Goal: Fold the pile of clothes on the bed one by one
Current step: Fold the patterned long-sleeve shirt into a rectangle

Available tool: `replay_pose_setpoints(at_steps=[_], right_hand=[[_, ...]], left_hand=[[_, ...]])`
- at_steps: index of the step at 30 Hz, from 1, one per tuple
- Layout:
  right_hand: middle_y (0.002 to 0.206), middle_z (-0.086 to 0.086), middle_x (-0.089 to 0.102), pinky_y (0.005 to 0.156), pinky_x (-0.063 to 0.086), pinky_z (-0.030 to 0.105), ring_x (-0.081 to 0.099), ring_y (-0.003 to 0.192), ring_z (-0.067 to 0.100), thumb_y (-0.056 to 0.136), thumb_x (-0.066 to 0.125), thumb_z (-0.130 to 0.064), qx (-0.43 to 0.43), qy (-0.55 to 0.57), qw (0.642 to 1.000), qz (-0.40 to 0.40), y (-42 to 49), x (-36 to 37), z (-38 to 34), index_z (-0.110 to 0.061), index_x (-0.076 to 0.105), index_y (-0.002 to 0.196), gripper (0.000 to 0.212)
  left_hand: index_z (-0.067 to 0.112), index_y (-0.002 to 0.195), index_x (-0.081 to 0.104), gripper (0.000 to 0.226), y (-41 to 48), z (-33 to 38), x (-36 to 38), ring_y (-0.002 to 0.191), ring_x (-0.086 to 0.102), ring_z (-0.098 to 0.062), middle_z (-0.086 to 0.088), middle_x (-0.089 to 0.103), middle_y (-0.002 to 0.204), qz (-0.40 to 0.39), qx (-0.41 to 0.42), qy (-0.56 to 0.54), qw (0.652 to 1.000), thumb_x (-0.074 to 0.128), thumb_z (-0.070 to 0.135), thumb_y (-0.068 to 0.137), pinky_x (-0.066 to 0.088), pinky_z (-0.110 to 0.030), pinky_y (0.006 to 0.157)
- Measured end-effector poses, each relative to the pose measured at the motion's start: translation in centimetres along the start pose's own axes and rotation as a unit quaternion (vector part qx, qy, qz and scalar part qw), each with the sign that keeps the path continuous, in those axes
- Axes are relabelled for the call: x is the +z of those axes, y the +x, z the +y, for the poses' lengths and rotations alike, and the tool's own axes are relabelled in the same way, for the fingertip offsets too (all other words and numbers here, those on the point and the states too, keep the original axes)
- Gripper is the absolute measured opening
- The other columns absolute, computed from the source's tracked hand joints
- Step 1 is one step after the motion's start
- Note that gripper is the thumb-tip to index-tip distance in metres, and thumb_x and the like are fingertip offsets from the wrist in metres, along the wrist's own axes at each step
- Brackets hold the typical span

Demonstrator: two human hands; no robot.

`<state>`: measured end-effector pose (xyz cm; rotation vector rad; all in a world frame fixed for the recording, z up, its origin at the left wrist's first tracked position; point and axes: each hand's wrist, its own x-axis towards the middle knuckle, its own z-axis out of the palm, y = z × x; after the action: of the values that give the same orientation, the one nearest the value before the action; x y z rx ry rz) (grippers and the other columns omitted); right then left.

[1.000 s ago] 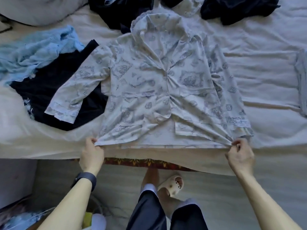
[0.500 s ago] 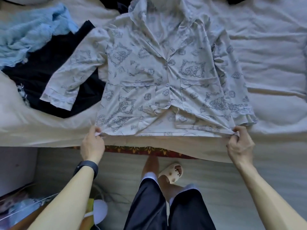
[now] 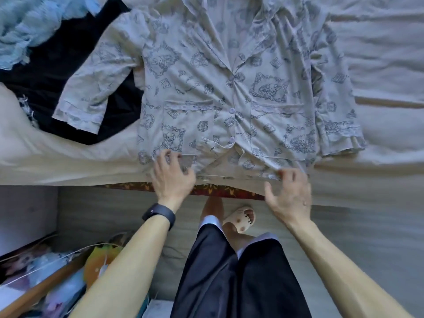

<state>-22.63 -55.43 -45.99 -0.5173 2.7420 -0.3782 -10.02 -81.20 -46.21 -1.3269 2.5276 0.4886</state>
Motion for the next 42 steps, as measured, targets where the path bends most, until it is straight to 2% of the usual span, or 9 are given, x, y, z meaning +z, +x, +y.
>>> replay_pose_setpoints(at_steps=[5, 8, 13, 17, 24, 30, 36, 39, 42], right_hand=[[0.105, 0.007, 0.061, 0.074, 0.048, 0.042, 0.057, 0.094, 0.029, 0.082, 0.071, -0.061, -0.086, -0.07, 0.993, -0.045, 2.1, 3.9, -4.6, -0.014, 0.061, 0.109, 0.055], [0.107, 0.011, 0.064, 0.076, 0.047, 0.043, 0.059, 0.097, 0.035, 0.084, 0.07, -0.042, -0.053, -0.095, 0.992, -0.06, 3.5, 4.9, -5.1, -0.011, 0.061, 0.109, 0.041], [0.087, 0.007, 0.062, 0.065, 0.041, 0.039, 0.058, 0.079, 0.033, 0.077, 0.049, -0.027, -0.109, -0.046, 0.993, -0.008, 1.4, 4.6, -5.1, -0.015, 0.063, 0.098, 0.028], [0.123, 0.005, 0.061, 0.082, 0.048, 0.044, 0.058, 0.109, 0.032, 0.083, 0.055, -0.049, -0.14, -0.111, 0.97, -0.163, -1.6, 4.2, -3.2, -0.026, 0.065, 0.123, 0.048], [0.122, 0.013, 0.054, 0.091, 0.047, 0.047, 0.051, 0.112, 0.035, 0.091, 0.063, -0.041, 0.087, 0.043, 0.995, 0.0, -0.9, 1.1, 2.2, -0.018, 0.063, 0.122, 0.039], [0.154, 0.012, 0.024, 0.113, 0.034, 0.049, 0.034, 0.133, 0.037, 0.095, 0.063, -0.037, 0.112, 0.054, 0.985, -0.12, 2.9, 1.0, 2.9, -0.036, 0.046, 0.146, 0.054], [0.129, 0.011, 0.047, 0.098, 0.041, 0.038, 0.053, 0.109, 0.025, 0.092, 0.065, -0.048, 0.311, 0.241, 0.919, -0.018, 5.8, -3.2, 3.2, -0.019, 0.058, 0.111, 0.035], [0.133, 0.019, 0.045, 0.098, 0.04, 0.043, 0.049, 0.119, 0.035, 0.087, 0.074, -0.049, 0.403, 0.268, 0.867, 0.12, 8.9, -6.6, 3.9, -0.01, 0.044, 0.125, 0.062], [0.137, 0.022, 0.053, 0.103, 0.04, 0.042, 0.049, 0.128, 0.037, 0.081, 0.081, -0.05, 0.424, 0.283, 0.859, 0.049, 13.4, -8.3, 6.3, -0.003, 0.04, 0.141, 0.087]], left_hand=[[0.019, 0.139, 0.039, 0.063, 1.0, 4.9, 2.5, 0.125, 0.05, -0.027, -0.003, 0.059, 0.132, -0.052, -0.043, -0.091, 0.994, 0.065, 0.043, 0.088, 0.03, -0.044, 0.105], [0.02, 0.115, 0.053, 0.029, 1.1, 4.9, 2.6, 0.108, 0.054, -0.027, 0.0, 0.065, 0.109, -0.024, -0.058, -0.097, 0.993, 0.06, 0.023, 0.088, 0.031, -0.041, 0.096], [0.018, 0.085, 0.061, 0.017, -2.2, 3.1, 3.6, 0.074, 0.052, -0.026, 0.001, 0.056, 0.077, 0.099, 0.249, -0.021, 0.963, 0.064, 0.006, 0.073, 0.035, -0.036, 0.069], [0.028, 0.118, 0.064, 0.034, -4.0, 1.9, 4.6, 0.102, 0.057, -0.027, -0.001, 0.061, 0.109, -0.144, 0.306, 0.132, 0.932, 0.06, 0.021, 0.085, 0.041, -0.04, 0.086], [0.018, 0.117, 0.061, 0.033, -3.5, 1.7, 4.1, 0.115, 0.056, -0.031, -0.008, 0.056, 0.124, -0.03, 0.238, 0.048, 0.97, 0.065, 0.027, 0.085, 0.05, -0.045, 0.09], [0.053, 0.152, -0.011, 0.072, 0.1, 6.1, 3.3, 0.151, -0.017, -0.038, 0.004, -0.023, 0.164, -0.191, 0.216, 0.151, 0.946, 0.036, 0.061, 0.098, 0.005, -0.068, 0.117], [0.043, 0.147, 0.032, 0.049, 1.9, 10.2, 0.0, 0.134, 0.036, -0.043, -0.01, 0.031, 0.154, -0.22, 0.198, 0.232, 0.927, 0.038, 0.042, 0.098, 0.034, -0.052, 0.106], [0.029, 0.138, 0.044, 0.04, 4.0, 13.7, -2.2, 0.125, 0.045, -0.036, -0.011, 0.042, 0.141, -0.209, 0.225, 0.238, 0.921, 0.042, 0.032, 0.098, 0.041, -0.045, 0.098], [0.024, 0.139, 0.042, 0.042, 7.4, 17.7, -2.9, 0.129, 0.043, -0.03, -0.01, 0.041, 0.144, -0.165, 0.261, 0.181, 0.934, 0.041, 0.029, 0.098, 0.039, -0.042, 0.1]])
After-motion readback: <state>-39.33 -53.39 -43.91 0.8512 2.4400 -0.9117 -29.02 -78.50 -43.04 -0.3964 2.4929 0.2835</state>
